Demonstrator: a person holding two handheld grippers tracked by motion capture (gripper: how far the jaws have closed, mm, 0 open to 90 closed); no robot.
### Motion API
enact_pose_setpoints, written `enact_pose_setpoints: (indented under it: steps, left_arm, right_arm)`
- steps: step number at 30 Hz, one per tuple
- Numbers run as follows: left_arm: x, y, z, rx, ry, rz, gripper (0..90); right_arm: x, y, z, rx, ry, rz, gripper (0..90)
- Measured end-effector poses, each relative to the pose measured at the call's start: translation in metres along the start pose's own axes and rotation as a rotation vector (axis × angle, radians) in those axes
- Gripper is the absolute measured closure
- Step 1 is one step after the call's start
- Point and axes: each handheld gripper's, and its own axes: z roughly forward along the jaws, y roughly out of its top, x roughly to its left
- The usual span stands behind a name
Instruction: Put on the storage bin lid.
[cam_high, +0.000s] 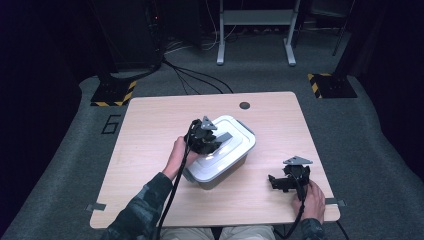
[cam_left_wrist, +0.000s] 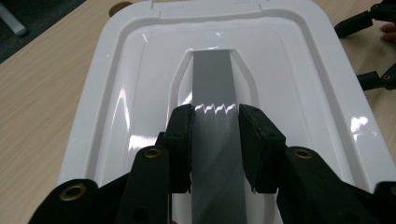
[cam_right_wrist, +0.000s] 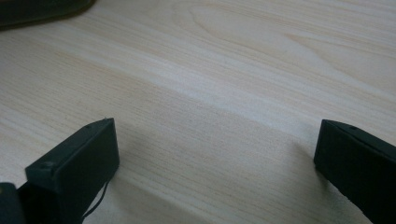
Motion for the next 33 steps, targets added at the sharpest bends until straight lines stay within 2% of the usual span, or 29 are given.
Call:
enact_pose_setpoints:
  steps: [2,9,15,25,33]
  left_arm:
    - [0.000,0.001,0.000,0.007,0.000,0.011,60.0]
    - [0.002,0.003,-0.006,-0.004,0.018,-0.019,35.7]
    - [0.011,0.003,-0.019,-0.018,0.043,-0.047,23.1]
    - [0.033,-0.011,-0.041,-0.039,0.092,-0.121,15.4]
    - [0.054,-0.030,-0.058,-0.043,0.141,-0.168,14.0]
  right_arm:
    - [0.000,0.000,0.000,0.000,0.000,0.000,0.0]
    - [0.000,0.000,0.000,0.000,0.000,0.000,0.0]
    - [0.000,0.000,0.000,0.000,0.000,0.000,0.0]
    - [0.000,0.000,0.000,0.000,0.000,0.001,0.0]
    - [0.000,0.000,0.000,0.000,0.000,0.001,0.0]
